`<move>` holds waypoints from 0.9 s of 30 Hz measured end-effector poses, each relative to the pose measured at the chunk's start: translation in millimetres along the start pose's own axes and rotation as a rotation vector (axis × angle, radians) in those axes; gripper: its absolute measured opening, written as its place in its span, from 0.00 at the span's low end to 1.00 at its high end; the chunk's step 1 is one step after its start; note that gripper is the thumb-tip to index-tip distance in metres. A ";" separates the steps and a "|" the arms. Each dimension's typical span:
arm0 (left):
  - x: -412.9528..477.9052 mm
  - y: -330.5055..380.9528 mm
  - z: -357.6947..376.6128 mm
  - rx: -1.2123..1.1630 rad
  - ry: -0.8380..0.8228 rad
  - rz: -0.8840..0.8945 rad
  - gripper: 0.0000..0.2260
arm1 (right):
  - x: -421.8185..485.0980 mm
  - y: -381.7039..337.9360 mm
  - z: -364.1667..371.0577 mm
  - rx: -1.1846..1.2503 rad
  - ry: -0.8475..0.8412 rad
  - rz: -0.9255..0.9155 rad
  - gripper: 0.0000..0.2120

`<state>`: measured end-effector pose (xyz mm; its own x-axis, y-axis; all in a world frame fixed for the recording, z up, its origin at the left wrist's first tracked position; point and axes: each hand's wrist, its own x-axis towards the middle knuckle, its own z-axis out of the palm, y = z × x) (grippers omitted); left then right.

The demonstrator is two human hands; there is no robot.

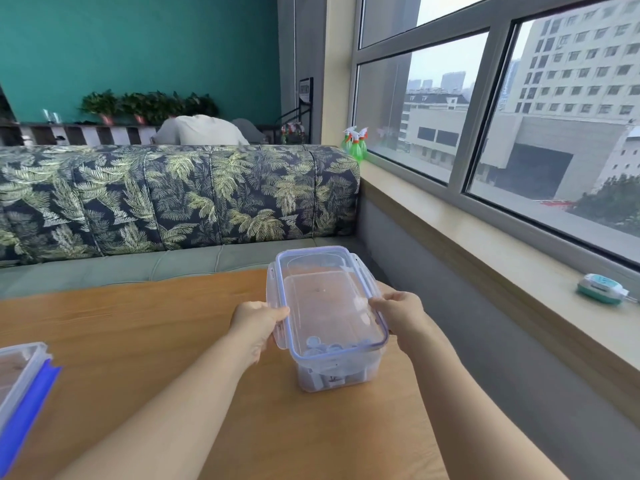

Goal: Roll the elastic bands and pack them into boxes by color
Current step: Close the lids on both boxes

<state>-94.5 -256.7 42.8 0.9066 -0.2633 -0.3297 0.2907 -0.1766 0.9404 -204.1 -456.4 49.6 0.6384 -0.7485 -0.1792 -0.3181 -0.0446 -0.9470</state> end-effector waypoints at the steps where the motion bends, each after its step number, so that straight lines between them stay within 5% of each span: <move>1: 4.3 -3.7 1.3 -0.005 0.008 0.000 0.09 | 3.1 3.7 3.1 -0.017 0.012 0.000 0.07; 27: 28.9 -24.6 16.8 0.000 0.044 -0.056 0.05 | 26.1 25.2 17.1 -0.201 0.092 0.057 0.11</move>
<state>-80.7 -275.9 8.7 0.9014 -0.2113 -0.3779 0.3413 -0.1903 0.9205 -183.5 -465.8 16.5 0.5514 -0.8106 -0.1972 -0.4914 -0.1246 -0.8620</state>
